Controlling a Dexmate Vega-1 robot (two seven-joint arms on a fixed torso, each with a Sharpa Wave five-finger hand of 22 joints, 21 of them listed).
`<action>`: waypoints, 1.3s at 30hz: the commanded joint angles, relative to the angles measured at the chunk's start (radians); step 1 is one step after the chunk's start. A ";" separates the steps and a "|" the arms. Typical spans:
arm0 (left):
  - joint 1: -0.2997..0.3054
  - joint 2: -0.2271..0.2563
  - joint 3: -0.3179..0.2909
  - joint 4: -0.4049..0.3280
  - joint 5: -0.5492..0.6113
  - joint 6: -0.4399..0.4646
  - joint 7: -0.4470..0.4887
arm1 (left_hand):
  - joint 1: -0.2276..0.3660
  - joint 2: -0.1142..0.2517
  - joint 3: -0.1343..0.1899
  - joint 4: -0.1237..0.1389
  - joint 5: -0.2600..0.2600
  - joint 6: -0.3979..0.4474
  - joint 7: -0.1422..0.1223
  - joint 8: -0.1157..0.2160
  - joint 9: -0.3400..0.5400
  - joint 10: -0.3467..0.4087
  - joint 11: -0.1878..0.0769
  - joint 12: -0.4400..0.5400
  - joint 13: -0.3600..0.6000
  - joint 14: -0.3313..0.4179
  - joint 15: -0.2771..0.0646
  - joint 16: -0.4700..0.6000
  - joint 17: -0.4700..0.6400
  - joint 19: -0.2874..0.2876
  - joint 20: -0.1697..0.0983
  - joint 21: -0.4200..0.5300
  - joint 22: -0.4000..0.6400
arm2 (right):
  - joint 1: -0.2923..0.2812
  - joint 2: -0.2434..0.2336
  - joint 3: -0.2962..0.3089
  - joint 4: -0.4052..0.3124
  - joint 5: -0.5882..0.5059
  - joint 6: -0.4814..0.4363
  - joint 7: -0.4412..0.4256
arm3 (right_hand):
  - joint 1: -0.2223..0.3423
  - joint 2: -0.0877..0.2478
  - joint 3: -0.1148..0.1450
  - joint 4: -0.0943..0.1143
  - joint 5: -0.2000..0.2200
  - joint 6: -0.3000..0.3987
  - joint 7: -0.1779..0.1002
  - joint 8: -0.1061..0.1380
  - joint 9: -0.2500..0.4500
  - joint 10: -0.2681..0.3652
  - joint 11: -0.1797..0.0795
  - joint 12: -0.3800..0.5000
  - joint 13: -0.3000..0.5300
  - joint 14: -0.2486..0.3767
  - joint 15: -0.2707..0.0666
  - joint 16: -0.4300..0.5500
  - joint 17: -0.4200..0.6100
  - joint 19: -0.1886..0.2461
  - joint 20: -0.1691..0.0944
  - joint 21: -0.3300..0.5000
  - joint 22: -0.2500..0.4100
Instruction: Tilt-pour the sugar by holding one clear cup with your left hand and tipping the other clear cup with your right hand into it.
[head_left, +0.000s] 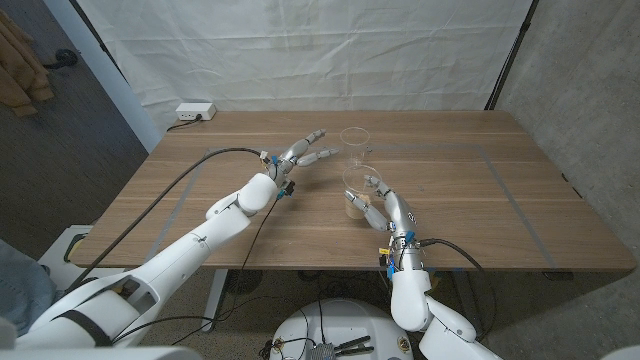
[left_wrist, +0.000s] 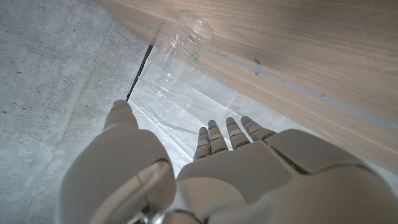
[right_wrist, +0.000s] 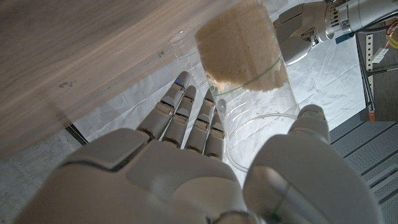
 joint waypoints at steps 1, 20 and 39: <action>-0.028 -0.020 0.004 0.056 0.003 -0.011 0.018 | 0.010 -0.001 -0.003 0.001 0.000 0.007 -0.005 0.005 0.006 -0.001 -0.004 0.004 0.004 -0.005 -0.008 -0.001 0.003 -0.007 -0.026 -0.005 0.003 | 0.004 0.007 -0.003 0.013 0.001 0.000 -0.009 | 0.008 0.010 -0.002 -0.007 0.001 0.013 0.000 0.000 0.002 0.010 -0.003 -0.002 0.003 0.010 -0.091 0.000 0.005 0.008 -0.080 0.000 0.003; -0.077 -0.060 0.045 0.128 0.028 -0.033 -0.002 | 0.010 -0.004 -0.008 0.001 0.003 0.005 -0.006 0.006 0.006 -0.002 -0.005 0.004 0.005 -0.007 -0.009 0.000 0.004 -0.012 -0.025 -0.006 0.003 | -0.005 0.009 -0.002 0.009 -0.007 0.001 -0.030 | 0.009 0.011 -0.004 -0.006 -0.002 0.018 -0.002 -0.002 0.002 0.017 -0.002 -0.001 0.003 0.011 -0.089 -0.002 0.006 0.008 -0.080 -0.002 0.003; -0.133 -0.121 0.089 0.215 0.066 -0.058 -0.002 | 0.010 -0.004 -0.012 0.002 0.005 0.011 -0.010 0.010 0.006 0.004 -0.008 0.008 0.005 -0.007 -0.011 0.001 0.004 -0.013 -0.024 -0.005 0.003 | -0.004 0.009 -0.001 0.020 0.007 0.024 -0.030 | 0.009 0.014 -0.005 -0.005 -0.006 0.023 -0.002 -0.004 0.002 0.018 -0.002 -0.004 0.003 0.011 -0.091 -0.004 0.006 0.010 -0.080 -0.004 0.003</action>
